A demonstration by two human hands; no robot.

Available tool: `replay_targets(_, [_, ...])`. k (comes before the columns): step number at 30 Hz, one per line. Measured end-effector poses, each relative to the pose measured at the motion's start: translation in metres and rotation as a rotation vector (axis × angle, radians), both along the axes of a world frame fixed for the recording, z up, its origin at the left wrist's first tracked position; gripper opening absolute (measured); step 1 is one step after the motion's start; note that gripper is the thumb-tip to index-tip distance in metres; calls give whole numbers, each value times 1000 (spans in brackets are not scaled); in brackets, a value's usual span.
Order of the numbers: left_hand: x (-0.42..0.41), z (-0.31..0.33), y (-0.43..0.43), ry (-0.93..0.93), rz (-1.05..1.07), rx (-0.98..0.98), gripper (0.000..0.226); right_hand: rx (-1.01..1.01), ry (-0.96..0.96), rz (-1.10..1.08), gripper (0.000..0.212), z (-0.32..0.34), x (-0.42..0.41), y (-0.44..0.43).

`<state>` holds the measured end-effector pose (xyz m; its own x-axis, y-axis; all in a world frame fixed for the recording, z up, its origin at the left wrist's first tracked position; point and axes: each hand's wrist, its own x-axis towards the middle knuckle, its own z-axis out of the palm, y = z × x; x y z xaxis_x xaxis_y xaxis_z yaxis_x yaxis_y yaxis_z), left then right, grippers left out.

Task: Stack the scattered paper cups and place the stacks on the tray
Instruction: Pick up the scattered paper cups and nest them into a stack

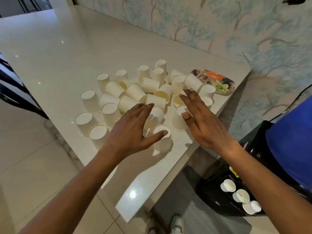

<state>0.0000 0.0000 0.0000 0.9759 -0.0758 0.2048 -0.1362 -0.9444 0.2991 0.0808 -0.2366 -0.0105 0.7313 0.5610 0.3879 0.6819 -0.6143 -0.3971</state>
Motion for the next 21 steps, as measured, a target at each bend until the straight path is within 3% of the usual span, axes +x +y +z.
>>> replay_targets(4, [-5,-9,-9,-29,26,42,95,-13,23,29,63,-3,7,4])
replay_targets(13, [-14,-34,-41,13,149,9,96,103,-141,111,60,-18,9,2])
replay_targets(18, [-14,-41,-52,-6,207,-85,85,230,-125,103,54,-21,3,-3])
replay_targets(21, [-16,-40,-51,-41,258,-165,79,293,-97,74,40,-25,-2,-6])
